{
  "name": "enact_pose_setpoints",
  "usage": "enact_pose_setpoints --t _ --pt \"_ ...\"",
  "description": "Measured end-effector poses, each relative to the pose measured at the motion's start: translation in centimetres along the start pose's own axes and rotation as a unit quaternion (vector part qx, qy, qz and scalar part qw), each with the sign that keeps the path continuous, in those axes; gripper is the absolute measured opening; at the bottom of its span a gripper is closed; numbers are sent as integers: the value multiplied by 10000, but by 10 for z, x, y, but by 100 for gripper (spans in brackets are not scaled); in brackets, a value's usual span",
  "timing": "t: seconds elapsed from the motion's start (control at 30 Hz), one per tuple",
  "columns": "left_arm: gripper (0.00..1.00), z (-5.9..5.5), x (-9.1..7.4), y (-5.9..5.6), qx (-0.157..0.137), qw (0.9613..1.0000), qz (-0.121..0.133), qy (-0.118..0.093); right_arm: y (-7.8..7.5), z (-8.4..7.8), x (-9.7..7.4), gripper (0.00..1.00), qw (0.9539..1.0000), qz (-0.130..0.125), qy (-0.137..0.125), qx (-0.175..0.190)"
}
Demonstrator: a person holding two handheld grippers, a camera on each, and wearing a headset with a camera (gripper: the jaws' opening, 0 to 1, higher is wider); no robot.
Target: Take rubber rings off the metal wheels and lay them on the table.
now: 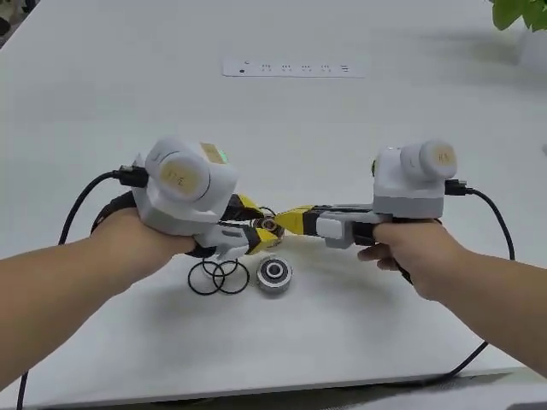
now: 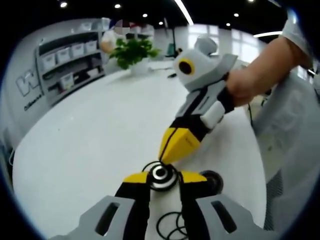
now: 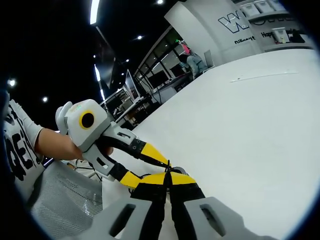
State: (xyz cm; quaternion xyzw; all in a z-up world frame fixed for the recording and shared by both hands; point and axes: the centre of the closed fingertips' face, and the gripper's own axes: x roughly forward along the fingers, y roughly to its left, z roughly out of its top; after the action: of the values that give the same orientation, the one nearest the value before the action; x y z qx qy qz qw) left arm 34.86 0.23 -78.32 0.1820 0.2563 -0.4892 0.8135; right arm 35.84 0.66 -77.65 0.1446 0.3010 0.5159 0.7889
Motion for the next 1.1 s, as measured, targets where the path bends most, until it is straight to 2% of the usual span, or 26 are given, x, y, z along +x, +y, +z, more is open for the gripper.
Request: enact_pose_setpoints --t 0.27,0.73,1.1 --pt "28 11 -14 -2 -47 9997 -47 -235 4 6 -3 0 10000 23 -71 -3" --pt "39 11 -40 -5 -62 9992 -84 -395 13 12 -5 0 9998 143 -145 12" --pt "46 18 -58 -9 -122 9980 -75 -623 25 17 -4 0 9994 300 -190 16"
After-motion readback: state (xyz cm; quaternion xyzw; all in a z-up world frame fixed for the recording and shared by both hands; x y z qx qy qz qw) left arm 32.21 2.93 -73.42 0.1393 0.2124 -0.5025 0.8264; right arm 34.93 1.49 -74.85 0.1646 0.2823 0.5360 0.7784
